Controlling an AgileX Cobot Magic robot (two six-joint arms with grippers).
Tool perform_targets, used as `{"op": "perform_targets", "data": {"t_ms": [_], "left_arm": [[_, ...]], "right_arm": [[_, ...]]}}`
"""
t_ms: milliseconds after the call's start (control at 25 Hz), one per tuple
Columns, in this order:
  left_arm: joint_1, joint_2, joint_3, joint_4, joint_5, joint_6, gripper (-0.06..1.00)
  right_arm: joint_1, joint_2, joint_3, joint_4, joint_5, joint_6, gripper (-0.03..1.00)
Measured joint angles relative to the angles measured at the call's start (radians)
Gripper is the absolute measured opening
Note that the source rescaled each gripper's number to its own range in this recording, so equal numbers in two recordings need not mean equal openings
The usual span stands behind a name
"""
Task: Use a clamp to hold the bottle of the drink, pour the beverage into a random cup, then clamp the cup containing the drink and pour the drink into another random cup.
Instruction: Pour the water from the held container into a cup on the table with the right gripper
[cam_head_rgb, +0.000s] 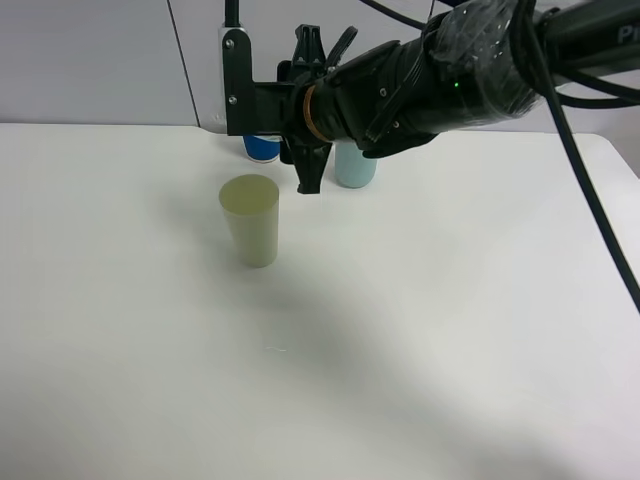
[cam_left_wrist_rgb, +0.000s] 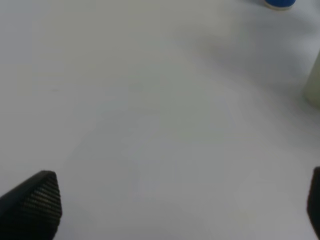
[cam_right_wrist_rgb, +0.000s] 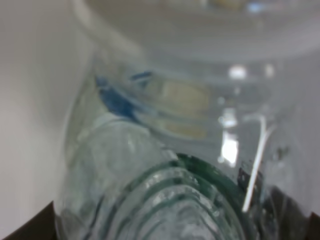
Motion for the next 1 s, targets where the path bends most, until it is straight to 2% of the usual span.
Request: {"op": "perform_targets", "data": {"t_ms": [240,400,720,1000], "left_arm": [[0.000,0.000,0.000,0.000,0.000,0.000,1.00],[0.000,0.000,0.000,0.000,0.000,0.000,1.00],[0.000,0.000,0.000,0.000,0.000,0.000,1.00],[0.000,0.000,0.000,0.000,0.000,0.000,1.00]], "right_arm": [[0.004,0.004,0.000,-0.070,0.038,-0.006,0.02],[0.004,0.004,0.000,-0.081,0.062,-0.019,0.02],[0.004,0.004,0.000,-0.096,0.089,-0.141,0.02],[0.004,0.004,0.000,-0.096,0.096,-0.198,0.02]]}}
